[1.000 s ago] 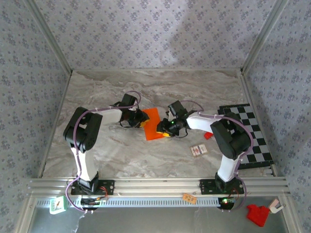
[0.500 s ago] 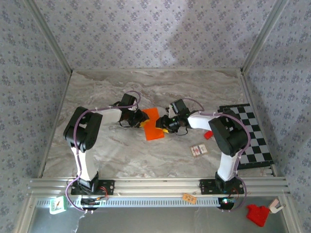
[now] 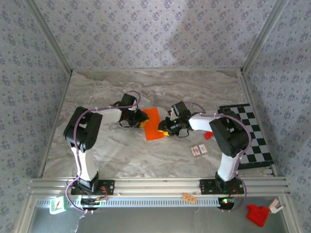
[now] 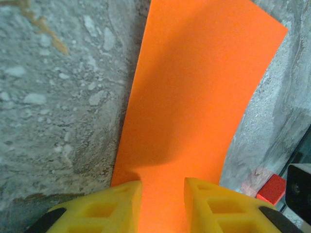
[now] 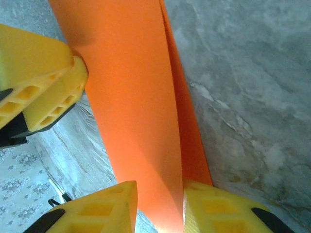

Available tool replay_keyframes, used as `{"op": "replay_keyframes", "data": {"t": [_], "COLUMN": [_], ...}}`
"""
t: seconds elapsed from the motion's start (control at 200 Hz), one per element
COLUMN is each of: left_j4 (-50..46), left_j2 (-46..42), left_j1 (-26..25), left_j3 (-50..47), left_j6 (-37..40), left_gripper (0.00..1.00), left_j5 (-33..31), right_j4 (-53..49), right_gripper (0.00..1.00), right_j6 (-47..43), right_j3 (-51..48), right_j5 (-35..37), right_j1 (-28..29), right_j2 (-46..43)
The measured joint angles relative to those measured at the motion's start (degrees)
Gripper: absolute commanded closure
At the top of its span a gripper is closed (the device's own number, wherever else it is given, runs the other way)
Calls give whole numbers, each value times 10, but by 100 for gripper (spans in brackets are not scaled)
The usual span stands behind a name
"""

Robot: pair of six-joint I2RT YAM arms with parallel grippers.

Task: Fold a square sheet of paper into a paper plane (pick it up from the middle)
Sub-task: Fold the triangle a second time at the center of the table.

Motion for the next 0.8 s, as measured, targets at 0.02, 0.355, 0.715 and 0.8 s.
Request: {"op": "replay_keyframes", "data": {"t": [0.02,0.355,0.715,0.8], "left_j4": [0,0,0,0], "left_j2": [0,0,0,0], "left_j1": [0,0,0,0], "left_j3": [0,0,0,0], "left_j6": [0,0,0,0], "left_gripper": [70,70,70,70], "left_j5": [0,0,1,1], "right_j4": [0,-14,-13,-14], "right_gripper": [73,78,79,79], "right_j6": [1,16,16,16], "right_j3": [-2,-18,-18,-18], "right_j5": [0,0,2,2], "right_j1": [0,-5,-6,-6], "right_j2": [-1,-31,-31,-31]}}
